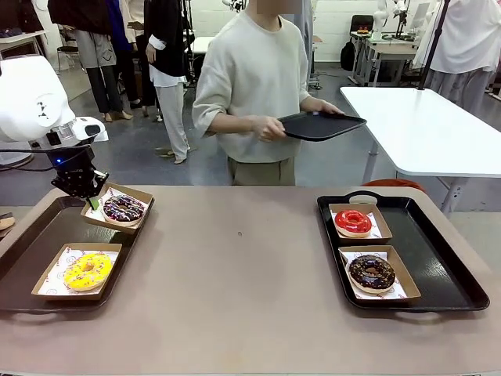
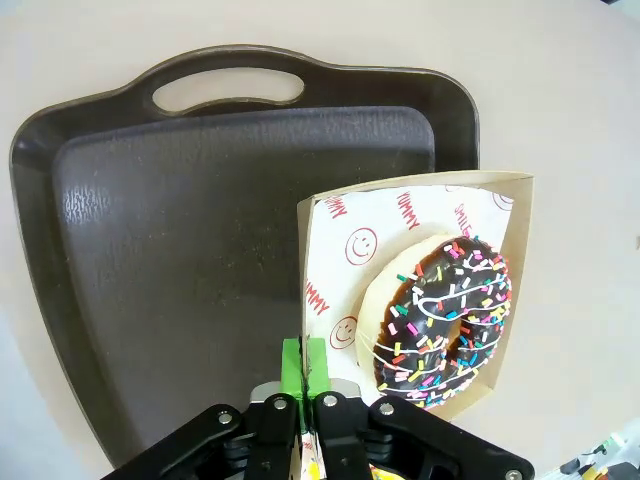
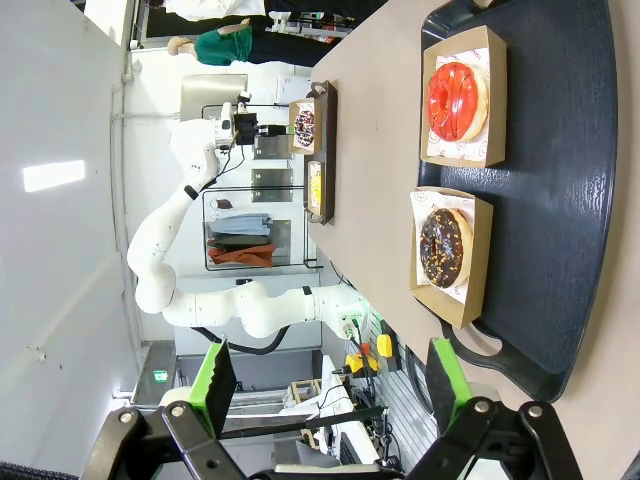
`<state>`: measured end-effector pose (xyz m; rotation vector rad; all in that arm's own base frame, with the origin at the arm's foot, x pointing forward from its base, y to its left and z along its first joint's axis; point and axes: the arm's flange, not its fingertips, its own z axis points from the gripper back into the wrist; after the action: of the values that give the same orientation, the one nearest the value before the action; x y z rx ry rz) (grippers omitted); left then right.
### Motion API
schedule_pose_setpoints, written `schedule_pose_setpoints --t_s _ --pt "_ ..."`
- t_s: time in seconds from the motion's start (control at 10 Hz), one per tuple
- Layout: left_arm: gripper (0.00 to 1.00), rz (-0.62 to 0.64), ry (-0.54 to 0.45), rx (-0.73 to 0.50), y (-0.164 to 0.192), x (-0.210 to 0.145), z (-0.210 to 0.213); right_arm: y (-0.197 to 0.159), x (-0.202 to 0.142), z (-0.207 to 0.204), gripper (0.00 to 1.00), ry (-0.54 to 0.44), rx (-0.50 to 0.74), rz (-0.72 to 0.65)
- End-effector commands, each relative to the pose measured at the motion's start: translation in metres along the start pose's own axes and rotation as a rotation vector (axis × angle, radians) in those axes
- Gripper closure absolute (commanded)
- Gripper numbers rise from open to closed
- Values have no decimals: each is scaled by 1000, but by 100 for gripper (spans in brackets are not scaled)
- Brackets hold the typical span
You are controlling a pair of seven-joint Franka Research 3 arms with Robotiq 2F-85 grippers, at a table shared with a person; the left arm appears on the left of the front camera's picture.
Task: Individually package the donuts and arrange them on the tray.
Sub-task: Place the picked Paper togo box on the Handle tray.
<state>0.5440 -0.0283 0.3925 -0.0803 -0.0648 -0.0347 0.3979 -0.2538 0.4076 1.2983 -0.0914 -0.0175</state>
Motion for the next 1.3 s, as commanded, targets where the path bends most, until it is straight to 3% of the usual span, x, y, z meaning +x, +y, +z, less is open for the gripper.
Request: schedule_pose_setpoints --t_s 0.0,0.5,1.2 --pt "99 3 -1 -1 0 -1 0 2 -2 -1 0 -8 -8 -7" --pt "99 -48 13 -45 17 4 -2 2 -2 -1 0 -8 -8 -7" --pt "99 -16 12 -38 38 12 -19 2 -2 -1 0 -8 -8 -7"
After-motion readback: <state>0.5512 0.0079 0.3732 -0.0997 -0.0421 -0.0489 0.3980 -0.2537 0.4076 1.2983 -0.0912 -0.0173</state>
